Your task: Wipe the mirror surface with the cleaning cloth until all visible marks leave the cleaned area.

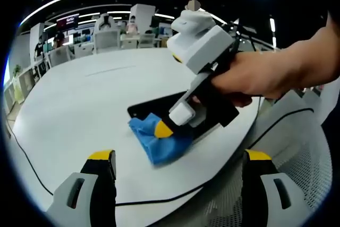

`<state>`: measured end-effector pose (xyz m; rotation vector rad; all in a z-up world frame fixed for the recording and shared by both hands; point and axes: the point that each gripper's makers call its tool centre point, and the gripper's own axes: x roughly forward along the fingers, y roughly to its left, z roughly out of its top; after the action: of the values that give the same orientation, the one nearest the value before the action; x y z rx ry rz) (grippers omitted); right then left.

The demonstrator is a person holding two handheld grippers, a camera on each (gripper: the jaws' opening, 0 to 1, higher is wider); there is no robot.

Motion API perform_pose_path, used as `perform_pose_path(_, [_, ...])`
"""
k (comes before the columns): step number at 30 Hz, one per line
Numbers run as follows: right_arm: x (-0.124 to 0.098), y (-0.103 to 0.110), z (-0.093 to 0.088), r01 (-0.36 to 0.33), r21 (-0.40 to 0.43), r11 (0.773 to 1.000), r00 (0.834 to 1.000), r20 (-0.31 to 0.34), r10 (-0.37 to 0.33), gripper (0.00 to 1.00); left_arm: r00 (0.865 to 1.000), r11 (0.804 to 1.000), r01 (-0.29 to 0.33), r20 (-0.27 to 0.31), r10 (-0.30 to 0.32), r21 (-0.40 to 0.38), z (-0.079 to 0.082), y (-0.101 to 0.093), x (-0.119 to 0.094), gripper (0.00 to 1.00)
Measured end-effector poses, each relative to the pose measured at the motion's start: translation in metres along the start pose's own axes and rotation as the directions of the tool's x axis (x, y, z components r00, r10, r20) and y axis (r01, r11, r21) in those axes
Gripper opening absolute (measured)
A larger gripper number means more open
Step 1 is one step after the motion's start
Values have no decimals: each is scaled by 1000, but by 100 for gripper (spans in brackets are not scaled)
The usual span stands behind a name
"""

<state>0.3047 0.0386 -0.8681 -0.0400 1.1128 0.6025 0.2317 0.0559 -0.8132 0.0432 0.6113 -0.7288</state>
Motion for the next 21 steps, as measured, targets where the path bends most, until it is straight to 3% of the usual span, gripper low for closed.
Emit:
perform_pose_path(17, [11,-16,29,26,-13,1000,1000,4,-26,0,1000,1000,7,-7,-7,-2,-1,-1,0,99])
perform_pose_path(21, [15,-21,38,20,25,999,1000,1,-20,0,1000,1000,10,-8,-10,-3,-1,-2,0,99])
